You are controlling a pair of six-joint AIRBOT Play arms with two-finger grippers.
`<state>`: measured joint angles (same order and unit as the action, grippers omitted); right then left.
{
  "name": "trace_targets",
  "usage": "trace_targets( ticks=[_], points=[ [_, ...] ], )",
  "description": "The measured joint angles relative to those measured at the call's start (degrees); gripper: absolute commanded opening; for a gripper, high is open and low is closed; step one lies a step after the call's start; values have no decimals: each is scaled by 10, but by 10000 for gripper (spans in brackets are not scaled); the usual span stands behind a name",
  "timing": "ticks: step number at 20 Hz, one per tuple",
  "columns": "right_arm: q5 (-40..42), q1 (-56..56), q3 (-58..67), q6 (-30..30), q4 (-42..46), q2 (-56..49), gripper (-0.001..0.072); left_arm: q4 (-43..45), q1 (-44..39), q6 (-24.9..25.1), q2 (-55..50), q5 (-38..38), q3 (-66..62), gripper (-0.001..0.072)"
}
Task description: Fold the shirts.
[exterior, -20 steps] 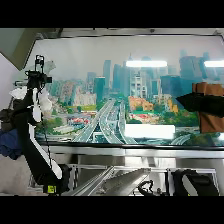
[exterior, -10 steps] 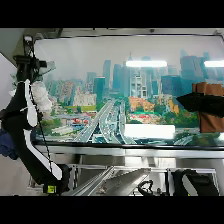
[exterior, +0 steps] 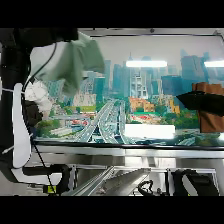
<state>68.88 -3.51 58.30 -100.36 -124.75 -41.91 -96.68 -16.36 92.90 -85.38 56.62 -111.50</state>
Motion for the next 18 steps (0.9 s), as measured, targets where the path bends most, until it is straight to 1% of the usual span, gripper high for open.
trace_targets(
  ticks=[1, 2, 3, 4, 7, 8, 9, 10, 11, 12, 13, 16, 18],
  points=[
    [-3, 0, 0, 0, 0, 0, 30, -19, -33, -9, 12, 9, 20, 13],
    [-3, 0, 0, 0, 0, 0, 86, -35, -64, -19, 20, 17, 41, 14],
    [-6, 0, 0, 0, 0, 0, 266, -48, -98, -32, 25, 22, 65, 13],
    [-6, 0, 0, 0, 1, 0, 277, -57, -131, -47, 26, 23, 90, 13],
    [-3, -5, 0, 2, 2, -8, 277, -72, -210, -87, 11, 23, 158, 14],
    [-1, -10, 0, 5, 1, -15, 276, -76, -230, -97, 2, 17, 174, 79],
    [3, -18, 0, 7, -3, -25, 278, -83, -247, -105, -8, 7, 186, 446],
    [8, -28, 0, 9, -13, -39, 351, -89, -256, -112, -17, -3, 190, 673],
    [17, -39, 0, 9, -24, -56, 493, -95, -259, -118, -24, -9, 188, 682],
    [23, -48, 0, 6, -37, -74, 509, -100, -256, -124, -28, -9, 179, 681],
    [28, -54, 0, 4, -46, -92, 510, -103, -246, -129, -30, -4, 166, 682],
    [37, -60, -7, -1, -64, -151, 511, -98, -184, -134, -15, 72, 144, 681],
    [36, -48, -28, -7, -71, -185, 511, -76, -135, -134, 13, 124, 178, 681]
  ],
)
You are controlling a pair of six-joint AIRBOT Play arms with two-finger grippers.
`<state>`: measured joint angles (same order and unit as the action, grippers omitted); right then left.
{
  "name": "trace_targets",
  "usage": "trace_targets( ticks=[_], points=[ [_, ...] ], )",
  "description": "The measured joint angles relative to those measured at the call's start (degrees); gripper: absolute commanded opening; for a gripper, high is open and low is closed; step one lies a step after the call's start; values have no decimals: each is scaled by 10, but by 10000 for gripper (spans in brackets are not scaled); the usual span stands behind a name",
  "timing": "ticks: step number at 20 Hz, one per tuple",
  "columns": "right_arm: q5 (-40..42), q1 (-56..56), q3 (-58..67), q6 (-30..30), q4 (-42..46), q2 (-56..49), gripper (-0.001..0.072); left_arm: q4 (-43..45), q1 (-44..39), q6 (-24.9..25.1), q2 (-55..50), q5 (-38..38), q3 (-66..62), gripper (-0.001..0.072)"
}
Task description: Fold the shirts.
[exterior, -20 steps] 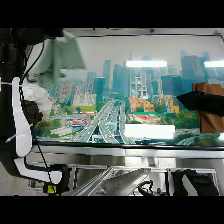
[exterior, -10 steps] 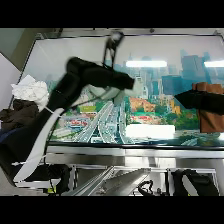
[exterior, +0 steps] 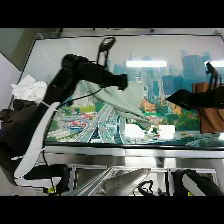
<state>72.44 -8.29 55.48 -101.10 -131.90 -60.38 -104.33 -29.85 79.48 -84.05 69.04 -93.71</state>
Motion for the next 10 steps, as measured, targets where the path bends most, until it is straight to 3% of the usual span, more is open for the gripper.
trace_targets(
  ticks=[3, 7, 10],
  points=[
    [-30, 29, -40, -6, -4, -56, 510, 10, 89, 0, 62, 7, 140, 681],
    [-63, 70, -63, -19, -11, -149, 509, -89, 206, 40, 100, -103, 334, 670],
    [-86, 85, -68, -21, -26, -196, 507, -166, 259, 86, 70, -165, 393, 660]
  ],
)
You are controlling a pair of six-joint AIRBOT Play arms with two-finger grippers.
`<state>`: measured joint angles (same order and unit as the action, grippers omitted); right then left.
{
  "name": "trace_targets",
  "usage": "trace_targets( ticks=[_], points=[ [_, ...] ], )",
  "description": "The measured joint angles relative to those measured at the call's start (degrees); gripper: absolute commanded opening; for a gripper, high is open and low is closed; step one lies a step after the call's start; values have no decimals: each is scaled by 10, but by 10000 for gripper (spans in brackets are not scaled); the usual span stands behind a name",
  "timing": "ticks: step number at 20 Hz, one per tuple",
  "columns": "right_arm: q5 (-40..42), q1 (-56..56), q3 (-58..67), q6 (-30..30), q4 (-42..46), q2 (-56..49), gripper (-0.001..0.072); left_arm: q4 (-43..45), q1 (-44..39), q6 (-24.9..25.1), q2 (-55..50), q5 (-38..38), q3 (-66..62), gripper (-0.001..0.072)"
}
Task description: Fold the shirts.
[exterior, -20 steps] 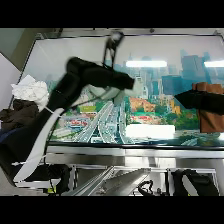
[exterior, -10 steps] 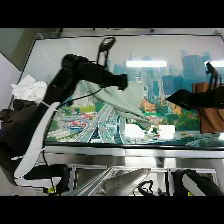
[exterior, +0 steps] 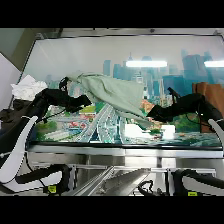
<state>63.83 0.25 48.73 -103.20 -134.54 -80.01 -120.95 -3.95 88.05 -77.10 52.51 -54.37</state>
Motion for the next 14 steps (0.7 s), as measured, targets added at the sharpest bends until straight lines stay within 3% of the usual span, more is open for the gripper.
trace_targets(
  ticks=[7, 8, 9, 10, 11, 12, 13, 14],
  points=[
    [-57, 9, -2, 8, -14, -36, 506, -58, 6, 34, -144, -58, -93, 653],
    [-63, 10, -2, 11, -16, -42, 505, -60, 0, 36, -164, -58, -113, 618],
    [-68, 11, -2, 11, -16, -48, 505, -62, -7, 35, -185, -53, -133, 390],
    [-69, 14, -2, 12, -21, -53, 505, -63, -12, 35, -202, -45, -150, 296],
    [-71, 18, -2, 11, -27, -58, 505, -63, -16, 34, -218, -36, -165, 293],
    [-74, 23, -1, 11, -31, -62, 505, -66, -17, 31, -229, -27, -178, 225],
    [-77, 28, 1, 11, -31, -66, 505, -66, -17, 29, -239, -19, -188, 112],
    [-80, 33, 4, 11, -31, -68, 503, -66, -15, 29, -246, -9, -194, 112]
  ],
)
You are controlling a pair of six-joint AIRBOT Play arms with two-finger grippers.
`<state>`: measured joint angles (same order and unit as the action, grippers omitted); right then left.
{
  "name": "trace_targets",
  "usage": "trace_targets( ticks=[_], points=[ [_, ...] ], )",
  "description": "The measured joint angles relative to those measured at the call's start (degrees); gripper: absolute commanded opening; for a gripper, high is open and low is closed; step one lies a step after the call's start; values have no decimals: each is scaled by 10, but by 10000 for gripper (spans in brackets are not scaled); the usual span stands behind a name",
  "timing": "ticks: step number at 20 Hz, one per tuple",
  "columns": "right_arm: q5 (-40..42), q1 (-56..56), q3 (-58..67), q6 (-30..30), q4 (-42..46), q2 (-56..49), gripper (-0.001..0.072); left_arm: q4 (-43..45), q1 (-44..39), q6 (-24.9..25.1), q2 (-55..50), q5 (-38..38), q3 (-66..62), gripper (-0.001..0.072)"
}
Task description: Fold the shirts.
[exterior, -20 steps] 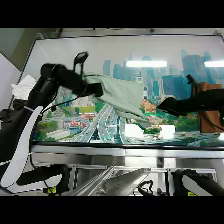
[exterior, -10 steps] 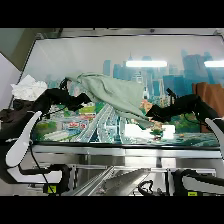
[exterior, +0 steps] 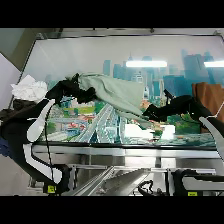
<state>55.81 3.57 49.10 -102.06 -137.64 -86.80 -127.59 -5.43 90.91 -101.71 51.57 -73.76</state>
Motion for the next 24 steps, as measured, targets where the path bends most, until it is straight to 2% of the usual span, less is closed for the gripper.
trace_targets(
  ticks=[2, 3, 4, 5, 7, 8, 12, 13, 14, 15, 24],
  points=[
    [-5, 11, 7, 0, 2, -3, 500, 0, 7, -4, -7, 17, -9, 15],
    [-7, 17, 10, 0, 2, -4, 471, 0, 10, -4, -8, 23, -11, 14],
    [-10, 22, 12, -1, 4, -5, 289, 0, 13, -4, -9, 28, -13, 14],
    [-12, 28, 13, -1, 8, -7, 161, 2, 15, -4, -9, 32, -14, 14],
    [-15, 38, 16, -4, 9, -8, 115, 6, 17, -4, -5, 37, -15, 14],
    [-13, 42, 17, -7, 5, -7, 21, 7, 17, -5, -1, 40, -16, 14],
    [-12, 49, 21, -13, -1, -7, 20, 7, 20, -3, 39, 42, -17, 14],
    [-12, 49, 24, -16, -2, -5, 46, 7, 20, -2, 51, 43, -17, 14],
    [-11, 49, 28, -20, -3, -3, 361, 12, 20, 0, 61, 47, -17, 14],
    [-8, 48, 33, -24, -3, -1, 639, 19, 19, 1, 67, 53, -17, 14],
    [131, -16, 41, -43, 28, 17, 640, 47, 15, 20, 84, 63, 9, 14]
  ],
)
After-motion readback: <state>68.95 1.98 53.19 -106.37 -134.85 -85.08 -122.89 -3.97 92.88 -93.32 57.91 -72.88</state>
